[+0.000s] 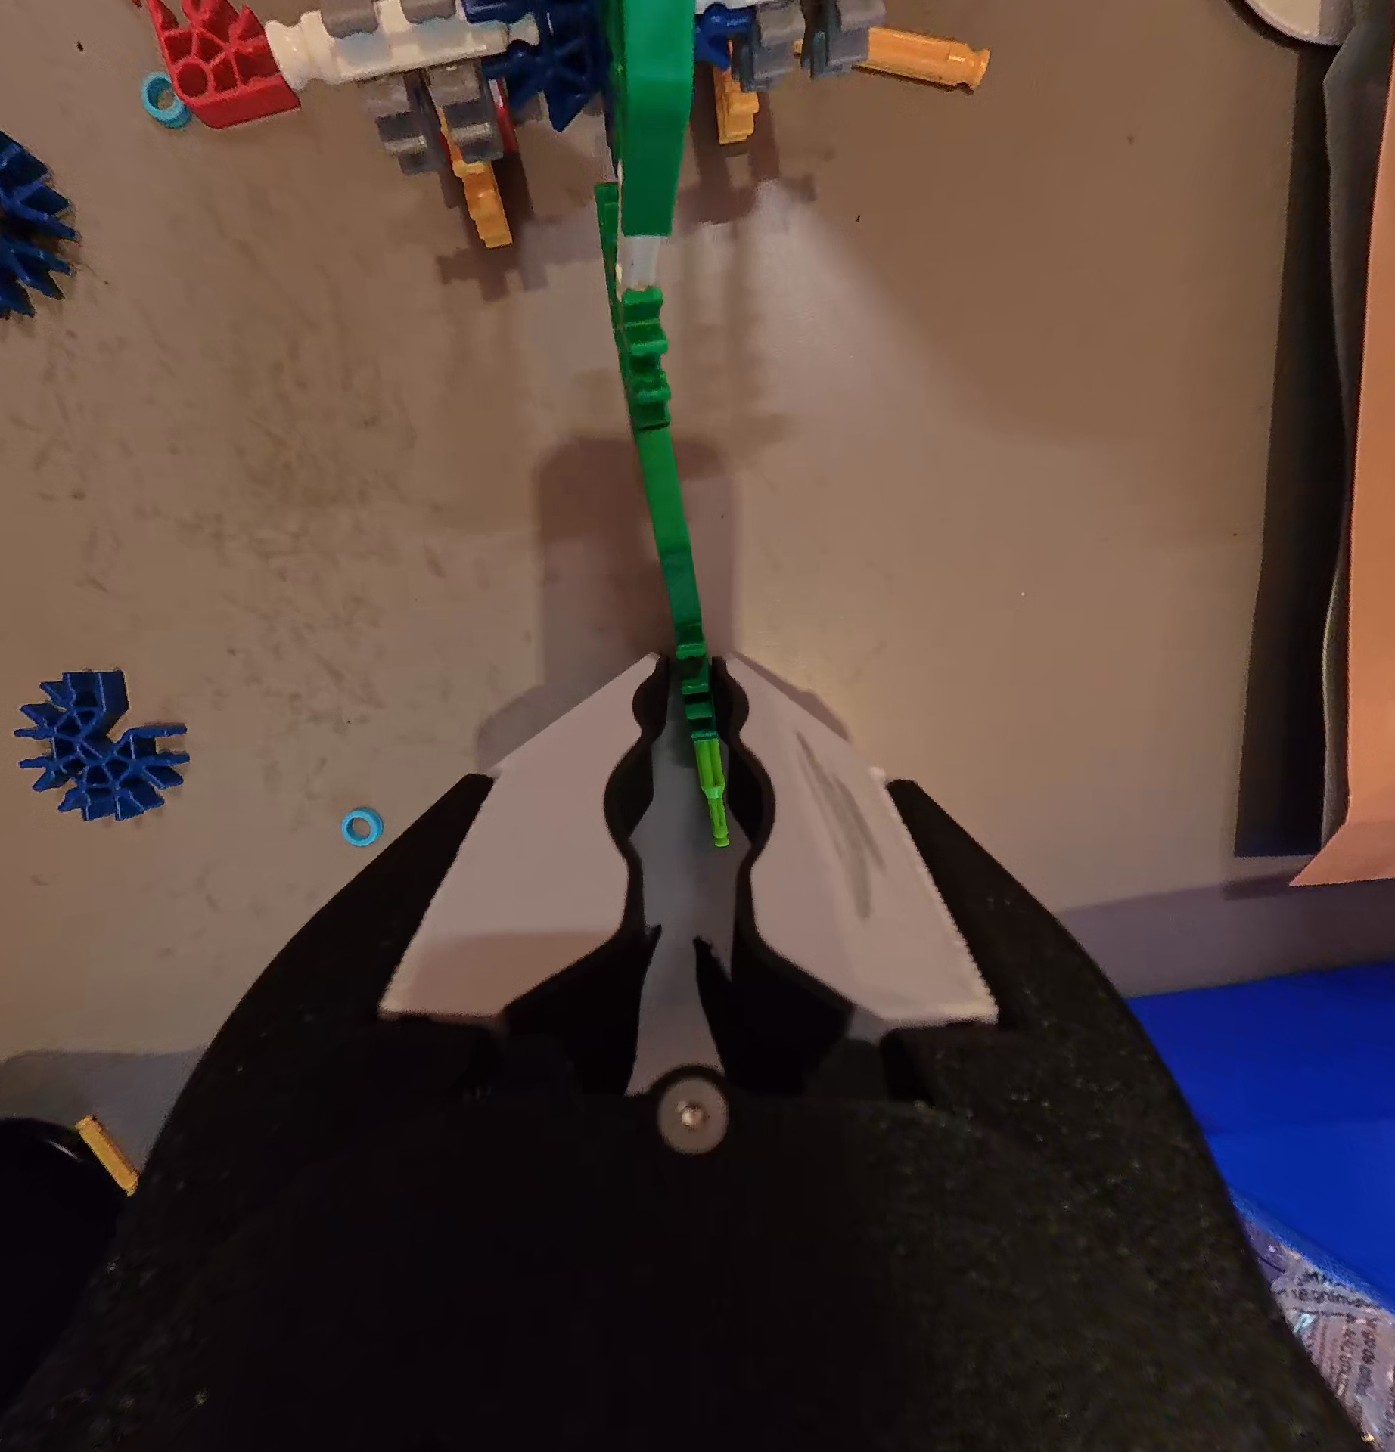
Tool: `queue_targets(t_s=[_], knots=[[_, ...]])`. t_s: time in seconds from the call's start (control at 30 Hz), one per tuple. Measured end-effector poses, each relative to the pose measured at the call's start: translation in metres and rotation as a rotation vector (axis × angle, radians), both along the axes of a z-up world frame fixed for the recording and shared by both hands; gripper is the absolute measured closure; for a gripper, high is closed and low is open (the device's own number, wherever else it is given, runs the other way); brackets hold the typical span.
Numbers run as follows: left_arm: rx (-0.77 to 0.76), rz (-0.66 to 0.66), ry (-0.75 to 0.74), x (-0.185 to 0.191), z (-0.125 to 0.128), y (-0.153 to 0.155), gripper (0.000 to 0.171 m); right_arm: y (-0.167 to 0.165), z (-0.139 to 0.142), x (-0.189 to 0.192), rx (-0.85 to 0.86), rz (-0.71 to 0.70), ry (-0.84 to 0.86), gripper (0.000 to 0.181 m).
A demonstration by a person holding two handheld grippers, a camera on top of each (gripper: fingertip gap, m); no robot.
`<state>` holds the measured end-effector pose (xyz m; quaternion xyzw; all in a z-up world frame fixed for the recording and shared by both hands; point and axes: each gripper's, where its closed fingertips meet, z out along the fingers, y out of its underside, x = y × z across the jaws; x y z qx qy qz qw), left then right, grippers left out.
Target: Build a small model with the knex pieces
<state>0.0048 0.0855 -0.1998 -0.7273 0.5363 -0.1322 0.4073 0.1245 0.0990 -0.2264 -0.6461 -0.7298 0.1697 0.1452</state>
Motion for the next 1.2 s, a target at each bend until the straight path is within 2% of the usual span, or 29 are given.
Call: queue_targets(t_s=[0.2, 0.43, 0.93, 1.2], knots=[[-0.019, 0.044, 0.009, -0.005, -0.001, 0.003, 0.129, 0.003, 0.000, -0.001, 0.013, -0.001, 0.014, 0.170], [-0.047, 0.036, 0.013, -0.005, -0.005, 0.000, 0.128, 0.004, 0.000, -0.002, 0.027, -0.001, 0.006, 0.171], [-0.034, 0.033, 0.013, -0.009, 0.013, -0.004, 0.128, 0.010, 0.014, -0.002, 0.073, -0.024, 0.058, 0.156], [-0.024, 0.024, 0.006, -0.007, 0.016, -0.006, 0.129, 0.011, 0.023, -0.004, 0.095, -0.029, 0.103, 0.155]])
